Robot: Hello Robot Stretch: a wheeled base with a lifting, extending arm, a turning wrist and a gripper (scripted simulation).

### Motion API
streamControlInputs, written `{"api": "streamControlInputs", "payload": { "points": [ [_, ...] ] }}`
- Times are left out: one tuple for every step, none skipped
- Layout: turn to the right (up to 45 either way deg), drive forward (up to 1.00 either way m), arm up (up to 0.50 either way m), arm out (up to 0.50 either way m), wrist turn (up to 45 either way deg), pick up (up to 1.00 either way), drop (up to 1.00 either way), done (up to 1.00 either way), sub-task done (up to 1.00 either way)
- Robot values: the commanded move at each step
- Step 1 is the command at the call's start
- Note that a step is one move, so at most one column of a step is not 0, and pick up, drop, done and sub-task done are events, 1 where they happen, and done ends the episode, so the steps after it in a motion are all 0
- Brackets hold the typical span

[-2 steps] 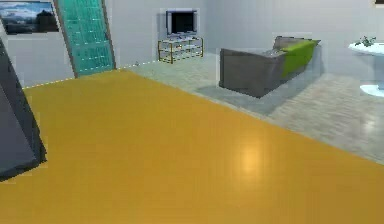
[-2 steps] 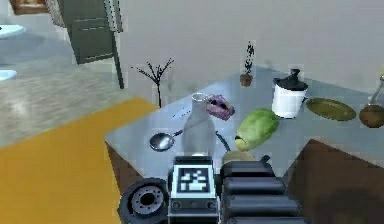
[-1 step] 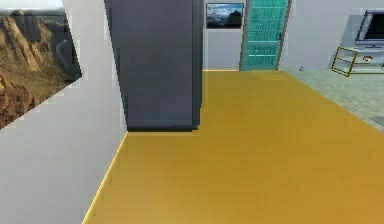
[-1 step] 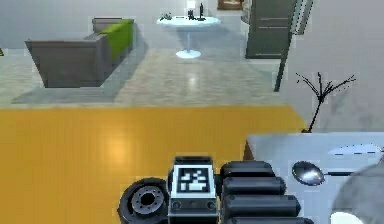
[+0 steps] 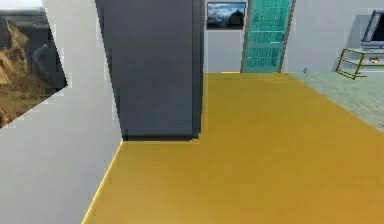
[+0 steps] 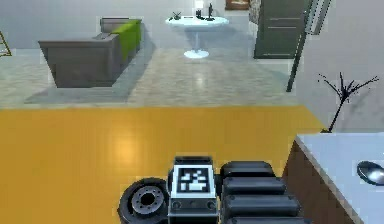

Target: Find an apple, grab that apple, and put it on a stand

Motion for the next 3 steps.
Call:
{"api": "streamControlInputs", "payload": {
  "points": [
    [45.0, 0.0, 0.0, 0.0, 0.0, 0.0, 0.0, 0.0, 0.0],
    [0.0, 1.0, 0.0, 0.0, 0.0, 0.0, 0.0, 0.0, 0.0],
    [0.0, 1.0, 0.0, 0.0, 0.0, 0.0, 0.0, 0.0, 0.0]
  ]
}}
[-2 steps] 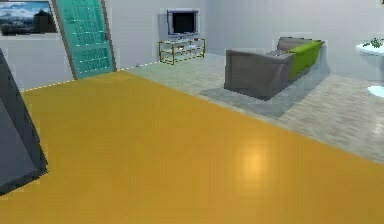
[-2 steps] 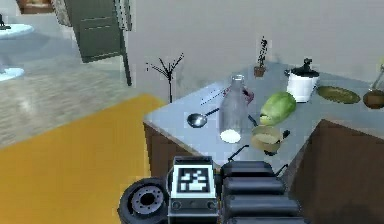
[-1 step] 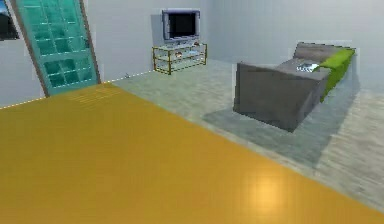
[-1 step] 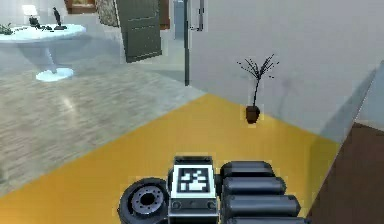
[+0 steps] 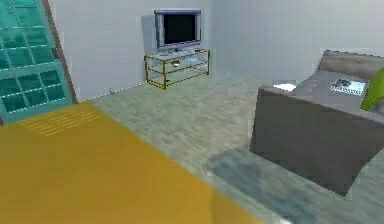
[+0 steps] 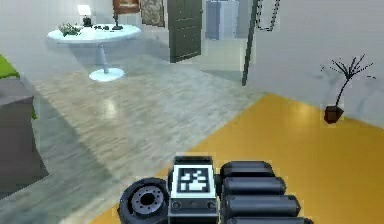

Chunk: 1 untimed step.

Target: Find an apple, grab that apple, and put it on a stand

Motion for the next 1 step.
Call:
{"api": "streamControlInputs", "payload": {
  "points": [
    [0.0, 1.0, 0.0, 0.0, 0.0, 0.0, 0.0, 0.0, 0.0]
  ]
}}
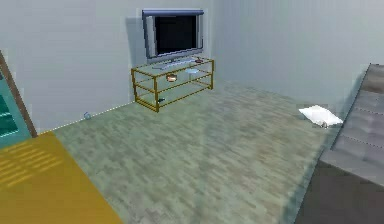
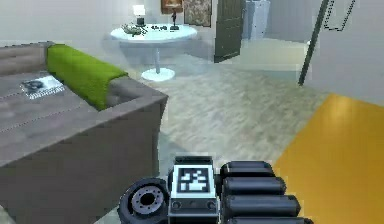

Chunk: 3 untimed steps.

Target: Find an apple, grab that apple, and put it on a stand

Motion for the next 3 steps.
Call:
{"api": "streamControlInputs", "payload": {
  "points": [
    [3.0, 0.0, 0.0, 0.0, 0.0, 0.0, 0.0, 0.0, 0.0],
    [0.0, 1.0, 0.0, 0.0, 0.0, 0.0, 0.0, 0.0, 0.0],
    [3.0, 0.0, 0.0, 0.0, 0.0, 0.0, 0.0, 0.0, 0.0]
  ]
}}
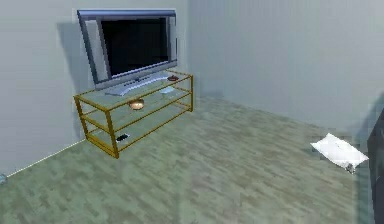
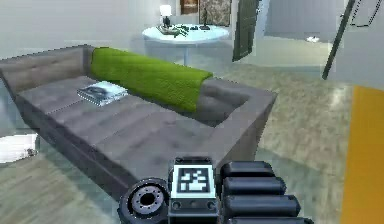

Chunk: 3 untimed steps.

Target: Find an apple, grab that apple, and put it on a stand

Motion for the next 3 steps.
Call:
{"api": "streamControlInputs", "payload": {
  "points": [
    [0.0, 1.0, 0.0, 0.0, 0.0, 0.0, 0.0, 0.0, 0.0],
    [0.0, 0.9, 0.0, 0.0, 0.0, 0.0, 0.0, 0.0, 0.0],
    [-45.0, 0.0, 0.0, 0.0, 0.0, 0.0, 0.0, 0.0, 0.0]
  ]
}}
